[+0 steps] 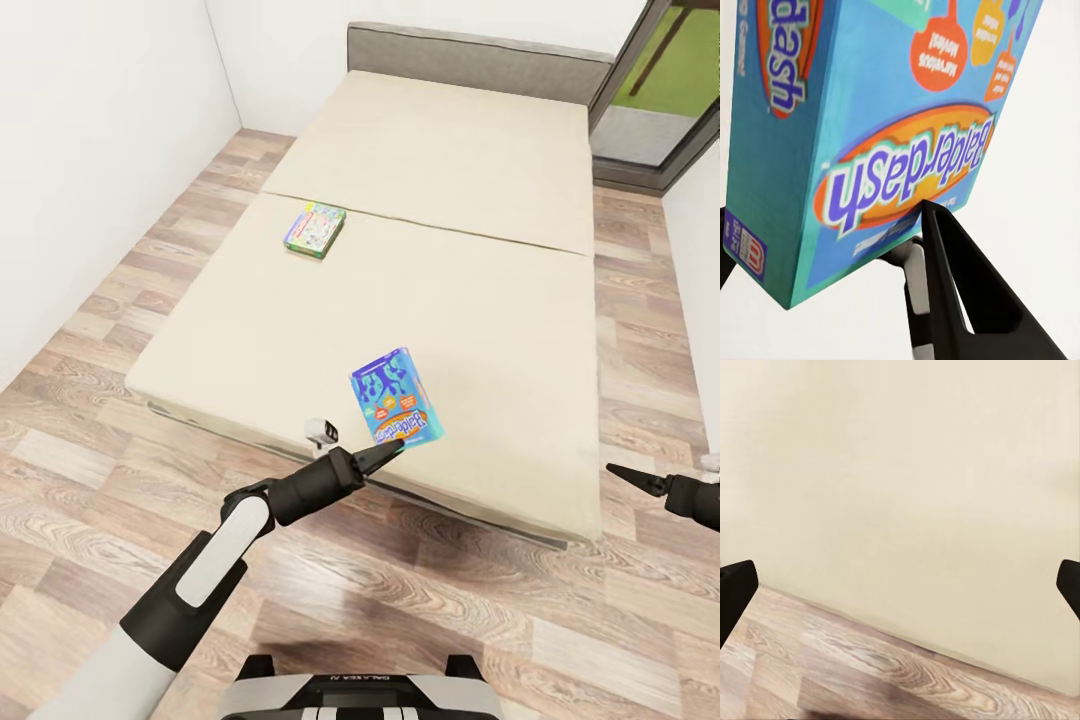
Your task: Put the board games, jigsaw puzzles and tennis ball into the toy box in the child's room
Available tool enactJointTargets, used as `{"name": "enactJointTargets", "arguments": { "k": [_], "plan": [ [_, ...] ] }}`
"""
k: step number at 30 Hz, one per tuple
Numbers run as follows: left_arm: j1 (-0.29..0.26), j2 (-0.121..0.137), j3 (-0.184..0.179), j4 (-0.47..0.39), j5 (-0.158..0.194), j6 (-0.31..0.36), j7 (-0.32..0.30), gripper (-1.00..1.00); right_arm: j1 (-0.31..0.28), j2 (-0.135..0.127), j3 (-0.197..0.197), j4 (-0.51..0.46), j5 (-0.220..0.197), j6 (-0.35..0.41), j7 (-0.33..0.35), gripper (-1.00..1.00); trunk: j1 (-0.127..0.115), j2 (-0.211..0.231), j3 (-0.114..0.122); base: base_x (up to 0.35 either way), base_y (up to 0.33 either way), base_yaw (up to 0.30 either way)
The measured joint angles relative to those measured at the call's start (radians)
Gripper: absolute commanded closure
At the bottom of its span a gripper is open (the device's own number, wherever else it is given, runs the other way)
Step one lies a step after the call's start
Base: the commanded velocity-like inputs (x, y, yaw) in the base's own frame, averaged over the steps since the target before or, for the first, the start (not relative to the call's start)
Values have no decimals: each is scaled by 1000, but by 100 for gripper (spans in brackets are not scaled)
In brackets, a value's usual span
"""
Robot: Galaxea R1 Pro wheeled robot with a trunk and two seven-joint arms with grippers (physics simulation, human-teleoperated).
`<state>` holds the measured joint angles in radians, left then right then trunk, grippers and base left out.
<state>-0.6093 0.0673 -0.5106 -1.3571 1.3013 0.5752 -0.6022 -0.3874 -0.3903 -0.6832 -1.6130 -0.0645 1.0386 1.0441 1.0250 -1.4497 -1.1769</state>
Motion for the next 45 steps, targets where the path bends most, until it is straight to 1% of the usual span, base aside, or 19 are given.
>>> {"name": "enactJointTargets", "arguments": {
  "k": [3, 7, 8, 10, 11, 15, 16, 18, 23, 28, 30, 31, 34, 35, 36, 37, 38, 41, 45],
  "plan": [
    [1, 0, 0, -1, -1, 3, -1, 100, -1, 5, 4, 0, 0, 0, 0, -100, 0, 0, 5, 0, 0, 0],
    [3, 4, -3, 1, -8, 7, -2, 100, -11, 21, 34, 1, 1, 0, -1, -100, 0, 0, 11, 0, 0, 0],
    [3, 4, -2, 1, -7, 8, -2, 100, -12, 21, 34, 1, 1, 0, -1, -100, 0, 0, 13, 0, 0, 0],
    [6, 10, -4, 3, -10, 9, -3, 100, -21, 33, 61, 1, 1, 0, -1, -100, 0, 0, 16, 0, 0, 0],
    [6, 10, -4, 3, -8, 9, -3, 100, -21, 33, 62, 1, 2, 0, -1, -100, 0, 0, 18, 0, 0, 0],
    [9, 22, -8, 4, -11, 12, -5, 100, -38, 73, 130, 2, 5, 0, -4, -100, 0, 0, 24, 0, 0, 0],
    [9, 23, -8, 4, -11, 12, -5, 100, -38, 73, 130, 2, 6, 0, -4, -100, 0, 0, 26, 0, 0, 0],
    [10, 26, -9, 5, -13, 13, -4, 100, -45, 91, 155, 2, 7, 0, -6, -100, 0, 0, 29, 0, 0, 0],
    [12, 29, -11, 8, -18, 11, 2, 100, -51, 110, 182, 2, 8, 0, -8, -100, 0, 0, 38, 0, 0, 0],
    [13, 29, -11, 14, -20, 9, 14, 100, -53, 115, 191, 2, 6, 0, -9, -100, 0, 0, 46, 0, 0, 0],
    [13, 27, -11, 18, -31, 7, 37, 100, -54, 117, 195, 2, 5, 0, -9, -100, 0, 0, 49, 0, 0, 0],
    [13, 27, -11, 18, -27, 8, 37, 100, -54, 117, 195, 2, 5, 0, -9, -100, 0, 0, 51, 0, 0, 0],
    [16, 21, -12, 21, -62, 5, 103, 100, -54, 117, 197, 2, 4, 0, -8, -100, 0, 0, 55, 0, 0, 0],
    [16, 20, -12, 21, -56, 7, 103, 100, -54, 117, 197, 2, 4, 0, -8, -100, 0, 0, 57, 0, 0, 0],
    [18, 17, -13, 22, -73, 5, 127, 100, -54, 117, 197, 1, 4, 0, -9, -100, 0, 0, 59, 0, 0, 0],
    [19, 12, -13, 22, -81, 6, 149, 100, -54, 117, 197, 1, 3, 0, -8, -100, 0, 0, 60, 0, 0, 0],
    [19, 11, -13, 22, -76, 7, 150, 100, -54, 117, 197, 1, 3, 0, -8, -100, 0, 0, 62, 0, 0, 0],
    [22, -4, -12, 23, -97, 6, 195, 100, -54, 117, 197, 1, 3, 0, -8, -100, 0, 0, 67, 0, 0, 0],
    [24, -12, -12, 24, -106, 6, 220, 100, -54, 117, 197, 1, 3, 0, -8, -100, 0, 0, 73, 0, 0, 0]
  ]
}}
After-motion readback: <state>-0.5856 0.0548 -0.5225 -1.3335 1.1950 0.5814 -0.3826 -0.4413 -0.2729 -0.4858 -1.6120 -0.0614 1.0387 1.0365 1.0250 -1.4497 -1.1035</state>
